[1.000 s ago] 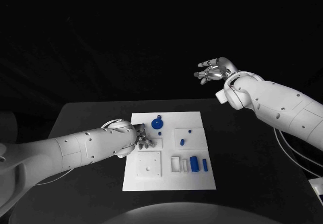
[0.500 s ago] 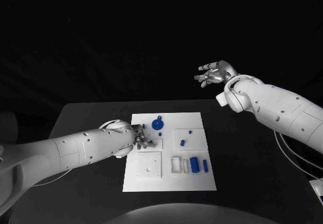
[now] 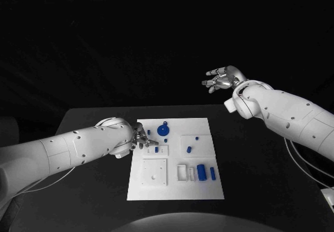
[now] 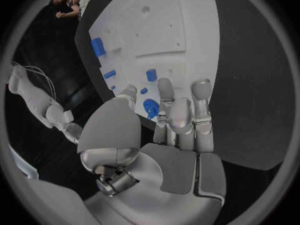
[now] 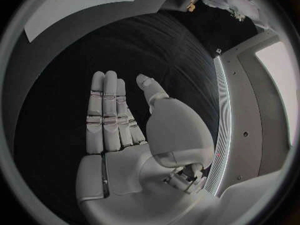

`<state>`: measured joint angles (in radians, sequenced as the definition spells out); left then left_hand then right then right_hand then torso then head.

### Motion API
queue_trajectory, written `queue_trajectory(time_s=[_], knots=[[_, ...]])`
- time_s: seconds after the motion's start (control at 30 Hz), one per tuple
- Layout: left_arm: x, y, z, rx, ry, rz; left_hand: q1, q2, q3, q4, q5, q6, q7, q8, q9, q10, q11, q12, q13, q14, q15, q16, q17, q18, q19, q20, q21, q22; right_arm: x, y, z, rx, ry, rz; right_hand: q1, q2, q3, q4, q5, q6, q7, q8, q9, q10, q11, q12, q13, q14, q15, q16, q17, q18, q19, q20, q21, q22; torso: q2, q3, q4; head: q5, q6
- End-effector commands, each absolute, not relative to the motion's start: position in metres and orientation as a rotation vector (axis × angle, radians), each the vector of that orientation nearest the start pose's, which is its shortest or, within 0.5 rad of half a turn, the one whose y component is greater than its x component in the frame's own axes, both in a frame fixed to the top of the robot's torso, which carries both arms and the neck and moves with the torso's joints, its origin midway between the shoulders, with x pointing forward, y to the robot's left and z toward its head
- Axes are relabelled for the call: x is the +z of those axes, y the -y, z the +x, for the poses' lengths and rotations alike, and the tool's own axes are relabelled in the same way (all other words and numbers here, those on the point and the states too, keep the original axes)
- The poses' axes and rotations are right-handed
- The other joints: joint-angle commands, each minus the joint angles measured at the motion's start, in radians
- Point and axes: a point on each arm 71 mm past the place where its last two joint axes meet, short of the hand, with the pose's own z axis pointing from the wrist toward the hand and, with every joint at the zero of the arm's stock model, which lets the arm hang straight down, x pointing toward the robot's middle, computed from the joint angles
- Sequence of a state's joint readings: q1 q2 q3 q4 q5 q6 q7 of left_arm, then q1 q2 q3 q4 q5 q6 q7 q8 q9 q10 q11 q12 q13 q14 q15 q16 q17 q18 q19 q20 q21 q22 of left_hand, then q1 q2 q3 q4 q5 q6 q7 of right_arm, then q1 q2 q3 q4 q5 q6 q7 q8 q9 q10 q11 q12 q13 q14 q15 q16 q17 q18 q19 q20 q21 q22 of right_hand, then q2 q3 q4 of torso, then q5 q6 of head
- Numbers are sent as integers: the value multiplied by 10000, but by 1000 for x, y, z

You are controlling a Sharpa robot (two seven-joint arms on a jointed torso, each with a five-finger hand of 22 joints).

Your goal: Assemble the parts on the task board

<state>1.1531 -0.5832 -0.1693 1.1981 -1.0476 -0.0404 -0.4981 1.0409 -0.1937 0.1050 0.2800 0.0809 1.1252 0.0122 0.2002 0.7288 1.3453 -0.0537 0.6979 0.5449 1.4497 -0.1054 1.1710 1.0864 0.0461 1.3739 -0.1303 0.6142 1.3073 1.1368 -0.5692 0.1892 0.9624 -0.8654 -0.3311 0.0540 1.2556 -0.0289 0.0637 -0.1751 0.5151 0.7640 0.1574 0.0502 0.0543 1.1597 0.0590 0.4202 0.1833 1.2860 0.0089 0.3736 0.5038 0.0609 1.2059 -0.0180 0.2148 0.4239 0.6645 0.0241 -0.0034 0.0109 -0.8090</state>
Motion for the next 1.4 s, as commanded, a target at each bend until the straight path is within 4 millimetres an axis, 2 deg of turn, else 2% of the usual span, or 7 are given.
queue_trajectory(time_s=[0.03,0.23,0.53,0.67,0.73,0.87,1.4], knots=[[-290,-190,509,-3296,-23469,-3614,34,254,33,-197,7,-104,0,27,-43,-88,-25,23,-24,-87,9,-44,-15,-60,-58,34,-101,344,-186,244,586,8497,-15288,6351,-38,-15,24,59,70,-53,-2,34,1,-61,0,37,3,-54,-6,-5,5,-57,-19,57,-25,-39,3,0,-11,48,78],[-266,-199,533,-3397,-23114,-3972,-153,1043,-167,-1524,368,-235,95,-168,-588,-164,4,-37,-131,-127,53,-306,-223,4,-89,72,-632,242,-187,245,587,8497,-15261,6398,-57,19,27,86,41,-37,-3,34,1,-61,-3,44,6,-50,-7,-1,8,-57,-14,57,-20,-56,11,-15,-23,115,184],[-255,-205,557,-2875,-23038,-3983,-212,2039,-813,-2470,489,-529,174,76,-1351,-297,42,-42,-180,-182,34,-501,-336,21,-73,63,-945,255,-187,247,586,8444,-15245,6443,-19,24,73,63,60,-24,-3,35,2,-67,-8,55,10,-51,-12,2,10,-54,-5,50,6,-87,49,-34,-32,125,220],[-255,-205,565,-2563,-23104,-3721,-197,2129,-883,-2563,562,-527,134,340,-1217,-325,25,33,-151,-182,30,-436,-266,13,-73,65,-906,287,-187,246,586,8441,-15252,6453,-19,24,73,63,60,-24,-3,35,2,-67,-8,55,10,-51,-12,2,10,-54,-5,50,6,-87,89,-55,-96,180,275],[-255,-205,569,-2427,-23096,-3565,-194,2065,-942,-2597,1289,-682,50,825,-712,-352,-15,124,-100,-174,-6,-253,-110,-13,-56,28,-767,325,-186,245,586,8461,-15261,6445,-19,24,73,63,60,-24,-3,35,2,-67,-8,55,10,-51,-12,2,10,-54,-5,50,6,-87,120,-70,-120,188,296],[-255,-202,575,-2263,-23157,-3311,-162,2076,-936,-2666,1623,-985,-37,1536,239,-404,-63,242,-55,-186,-35,-91,-5,-40,-81,-1,-592,342,-186,243,586,8497,-15268,6430,-19,24,73,63,60,-24,-3,35,2,-67,-8,55,10,-51,-12,2,10,-54,-5,50,6,-87,196,-90,-174,230,350],[-270,-203,585,-1323,-22499,-2622,-382,1383,-380,-1760,1426,-1085,-145,1932,2072,-396,-117,371,-112,-190,-73,78,-4,-51,-116,-36,-339,341,-185,240,585,8560,-15301,6407,-65,0,102,91,103,-23,-5,34,2,-55,-11,64,7,-44,-14,12,16,-57,-15,48,49,-127,420,-154,-314,331,472]])
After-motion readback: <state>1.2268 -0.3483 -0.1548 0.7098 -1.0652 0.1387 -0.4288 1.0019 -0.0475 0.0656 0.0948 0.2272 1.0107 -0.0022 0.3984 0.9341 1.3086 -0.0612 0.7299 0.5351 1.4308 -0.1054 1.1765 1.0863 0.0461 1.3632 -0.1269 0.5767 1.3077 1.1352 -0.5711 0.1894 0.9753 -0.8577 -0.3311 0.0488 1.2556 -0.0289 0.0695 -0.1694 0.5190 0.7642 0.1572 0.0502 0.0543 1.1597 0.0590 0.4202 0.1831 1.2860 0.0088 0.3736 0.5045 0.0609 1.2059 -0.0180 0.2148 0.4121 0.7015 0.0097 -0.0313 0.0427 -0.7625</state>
